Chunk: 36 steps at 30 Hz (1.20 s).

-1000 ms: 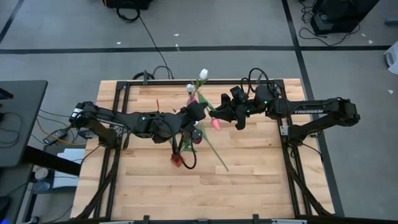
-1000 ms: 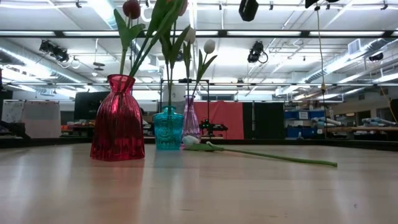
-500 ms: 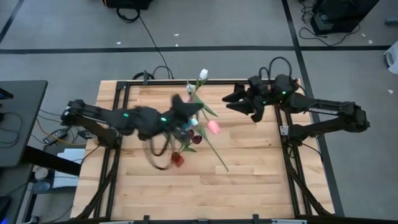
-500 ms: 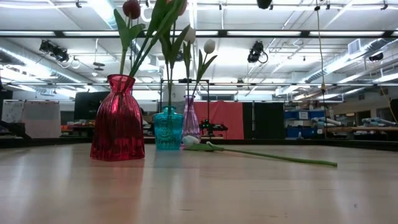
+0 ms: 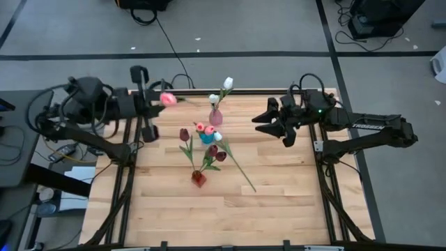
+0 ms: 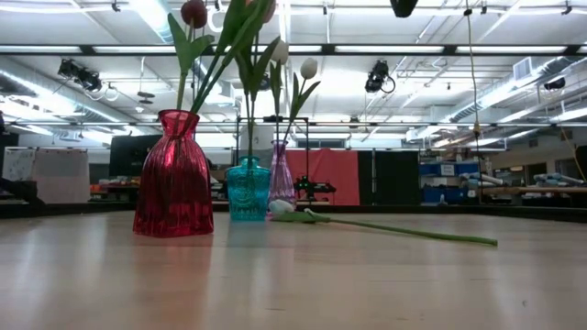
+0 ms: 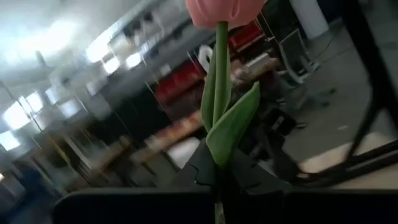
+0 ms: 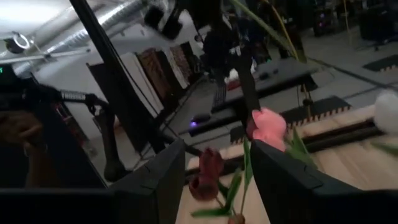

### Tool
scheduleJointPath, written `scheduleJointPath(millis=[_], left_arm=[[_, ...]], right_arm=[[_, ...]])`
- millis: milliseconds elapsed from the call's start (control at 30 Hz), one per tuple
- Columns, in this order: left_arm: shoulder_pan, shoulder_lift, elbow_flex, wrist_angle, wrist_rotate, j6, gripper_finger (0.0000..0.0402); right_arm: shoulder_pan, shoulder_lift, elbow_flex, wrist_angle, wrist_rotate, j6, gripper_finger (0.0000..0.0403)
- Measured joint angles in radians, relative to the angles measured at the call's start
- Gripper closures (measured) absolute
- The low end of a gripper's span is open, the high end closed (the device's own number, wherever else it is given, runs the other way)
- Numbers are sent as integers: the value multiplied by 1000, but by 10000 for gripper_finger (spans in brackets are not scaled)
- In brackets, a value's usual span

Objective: Sort flowers into vase by color
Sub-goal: Put the pink flower into the blue vase

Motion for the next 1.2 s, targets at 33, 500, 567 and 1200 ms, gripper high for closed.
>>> scheduleJointPath(millis=[33, 500, 567, 1200], left_arm=[[20, -18, 0, -40, 16, -68, 396], [222, -179, -340, -3, 131, -431, 396], [264, -202, -402, 58, 163, -436, 396], [555, -267, -863, 513, 471, -627, 396]], right_arm=[[10, 0, -8, -4, 11, -1, 211], [71, -2, -85, 3, 94, -56, 211], [71, -2, -96, 8, 95, -57, 211], [76, 3, -125, -2, 150, -80, 211]])
